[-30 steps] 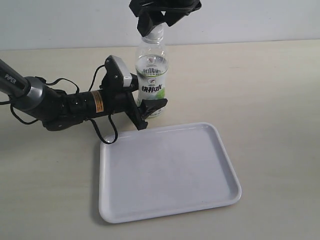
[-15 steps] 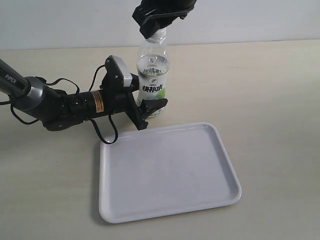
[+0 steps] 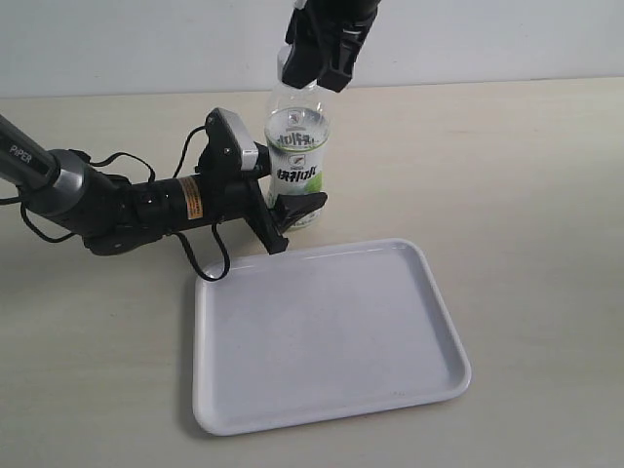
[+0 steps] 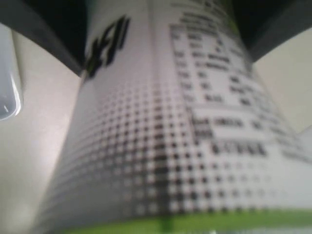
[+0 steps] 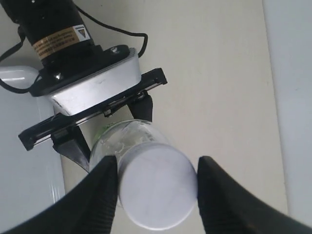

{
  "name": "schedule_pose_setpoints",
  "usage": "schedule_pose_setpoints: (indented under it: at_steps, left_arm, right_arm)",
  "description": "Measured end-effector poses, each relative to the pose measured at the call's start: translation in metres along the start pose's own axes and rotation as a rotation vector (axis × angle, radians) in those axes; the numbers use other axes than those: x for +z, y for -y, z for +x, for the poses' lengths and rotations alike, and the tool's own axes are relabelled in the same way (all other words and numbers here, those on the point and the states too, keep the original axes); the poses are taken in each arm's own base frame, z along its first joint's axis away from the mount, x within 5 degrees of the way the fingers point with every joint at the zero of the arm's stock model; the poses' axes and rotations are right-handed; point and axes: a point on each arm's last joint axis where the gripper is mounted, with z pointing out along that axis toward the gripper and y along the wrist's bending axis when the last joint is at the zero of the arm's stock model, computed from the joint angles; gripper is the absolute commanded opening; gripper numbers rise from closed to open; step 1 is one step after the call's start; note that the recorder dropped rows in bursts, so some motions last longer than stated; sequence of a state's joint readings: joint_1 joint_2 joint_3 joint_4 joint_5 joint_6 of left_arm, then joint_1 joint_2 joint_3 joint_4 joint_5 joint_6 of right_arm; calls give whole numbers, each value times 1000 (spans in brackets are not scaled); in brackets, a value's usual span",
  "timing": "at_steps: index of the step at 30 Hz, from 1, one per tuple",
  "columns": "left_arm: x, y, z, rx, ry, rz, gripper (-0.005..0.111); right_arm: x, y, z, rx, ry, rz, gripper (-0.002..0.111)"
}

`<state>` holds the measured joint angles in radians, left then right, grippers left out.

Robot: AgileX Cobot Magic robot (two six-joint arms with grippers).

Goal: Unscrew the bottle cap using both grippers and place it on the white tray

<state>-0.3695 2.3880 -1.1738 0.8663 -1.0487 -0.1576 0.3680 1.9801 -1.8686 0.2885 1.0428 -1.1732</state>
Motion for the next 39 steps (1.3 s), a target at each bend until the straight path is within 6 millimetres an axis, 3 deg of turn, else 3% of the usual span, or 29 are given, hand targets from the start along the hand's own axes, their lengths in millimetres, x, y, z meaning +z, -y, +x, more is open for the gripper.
schedule_pose_setpoints:
  at_steps: [21, 39]
  left_arm:
    - [0, 0, 0, 3, 2, -1, 0]
    - [0, 0, -1, 7, 6, 8, 0]
  right_arm:
    - [-2, 0, 0, -197, -7, 5, 0]
    - [-7, -2, -3, -192, 18, -2, 0]
